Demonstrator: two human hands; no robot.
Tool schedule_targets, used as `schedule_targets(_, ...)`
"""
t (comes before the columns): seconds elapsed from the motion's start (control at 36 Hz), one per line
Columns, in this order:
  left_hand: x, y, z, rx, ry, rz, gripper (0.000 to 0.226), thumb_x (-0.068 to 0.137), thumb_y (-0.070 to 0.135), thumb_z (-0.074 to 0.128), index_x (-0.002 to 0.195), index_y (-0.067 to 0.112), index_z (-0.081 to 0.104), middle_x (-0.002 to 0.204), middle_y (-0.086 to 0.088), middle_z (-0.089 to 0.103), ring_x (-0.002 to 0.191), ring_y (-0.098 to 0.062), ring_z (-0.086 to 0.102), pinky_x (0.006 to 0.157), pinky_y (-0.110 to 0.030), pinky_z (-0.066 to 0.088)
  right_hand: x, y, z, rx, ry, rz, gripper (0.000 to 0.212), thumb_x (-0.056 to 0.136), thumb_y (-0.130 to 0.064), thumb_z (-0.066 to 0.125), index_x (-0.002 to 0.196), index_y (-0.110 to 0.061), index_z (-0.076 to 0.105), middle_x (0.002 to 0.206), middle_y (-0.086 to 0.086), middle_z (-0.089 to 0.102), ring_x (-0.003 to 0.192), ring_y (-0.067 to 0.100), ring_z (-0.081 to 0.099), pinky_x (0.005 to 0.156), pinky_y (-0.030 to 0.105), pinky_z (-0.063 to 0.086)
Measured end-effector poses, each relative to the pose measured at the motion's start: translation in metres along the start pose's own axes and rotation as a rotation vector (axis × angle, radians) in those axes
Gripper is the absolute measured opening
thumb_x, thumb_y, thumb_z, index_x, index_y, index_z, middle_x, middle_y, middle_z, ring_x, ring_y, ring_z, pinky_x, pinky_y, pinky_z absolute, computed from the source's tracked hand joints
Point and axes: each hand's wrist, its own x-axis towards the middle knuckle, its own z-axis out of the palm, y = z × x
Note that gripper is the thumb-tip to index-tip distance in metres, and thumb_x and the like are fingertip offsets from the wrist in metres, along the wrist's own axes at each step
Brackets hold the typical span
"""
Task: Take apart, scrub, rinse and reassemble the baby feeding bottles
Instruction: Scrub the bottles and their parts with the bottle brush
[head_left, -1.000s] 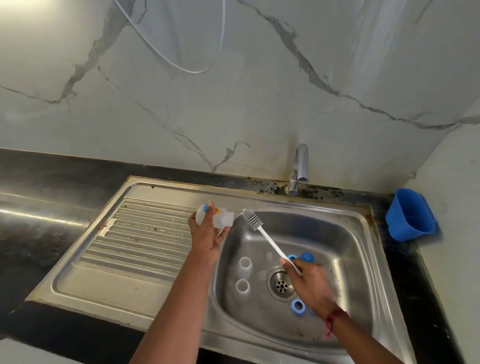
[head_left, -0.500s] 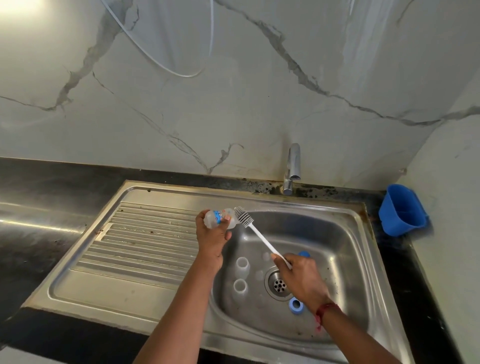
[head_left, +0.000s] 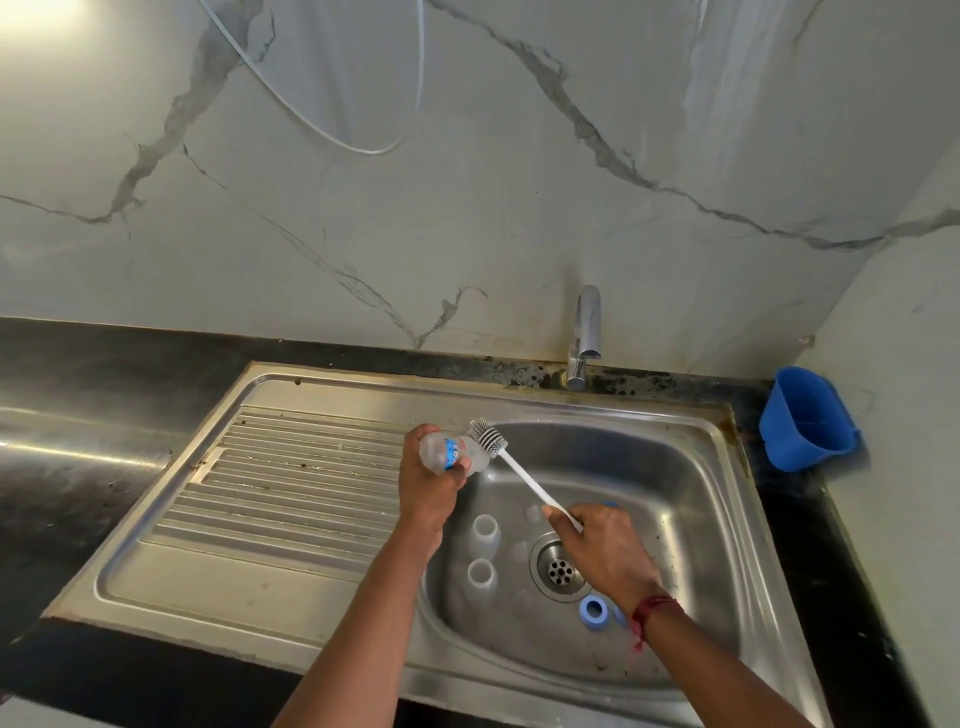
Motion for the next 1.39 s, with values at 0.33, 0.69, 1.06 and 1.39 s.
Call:
schedule_targets(0.33, -0.002, -0.004, -0.004, 0.023, -0.113, 0.011, 0.059, 0.075, -0.016, 0.073, 0.111, 0.027, 0.055, 0.111, 0.0, 0.058, 0.1, -0.016, 0.061, 0.08, -0.033, 0.057, 0.001, 0.0, -0.005, -0.047, -0.033, 0.026, 0.051, 0.096, -0.051, 0.052, 0.059, -0.016, 0.049, 0.058, 0.0, 0.056, 0.054, 0.014, 0.049, 0.053, 0.025, 0.04)
schedule_targets(0.69, -0.003, 0.009, -0.01, -0.099, -0.146, -0.039, 0.06, 0.075, -0.02, 0.071, 0.122, 0.013, 0.054, 0.112, -0.006, 0.057, 0.097, -0.019, 0.062, 0.064, -0.023, 0.058, 0.006, -0.003, -0.019, -0.106, -0.012, -0.019, 0.058, 0.094, -0.052, 0.055, 0.05, -0.017, 0.04, 0.044, -0.002, 0.044, 0.046, 0.012, 0.041, 0.051, 0.027, 0.037)
schedule_targets(1.06, -0.003, 0.02, -0.02, -0.282, -0.363, -0.114, 0.051, 0.08, -0.011, 0.066, 0.117, 0.023, 0.057, 0.112, -0.005, 0.06, 0.095, -0.019, 0.065, 0.067, -0.024, 0.058, 0.014, -0.008, -0.026, -0.061, -0.028, -0.034, 0.06, 0.092, -0.05, 0.059, 0.043, -0.022, 0.037, 0.041, -0.006, 0.033, 0.042, 0.012, 0.032, 0.044, 0.02, 0.026)
schedule_targets(1.39, -0.003, 0.011, -0.019, -0.586, -0.443, -0.247, 0.087, 0.042, 0.016, 0.101, 0.119, 0.022, 0.062, 0.113, -0.009, 0.068, 0.096, -0.022, 0.066, 0.062, -0.025, 0.057, 0.011, -0.014, -0.026, -0.025, -0.013, -0.078, 0.058, 0.094, -0.05, 0.056, 0.047, -0.022, 0.036, 0.042, -0.006, 0.033, 0.042, 0.009, 0.037, 0.046, 0.018, 0.03)
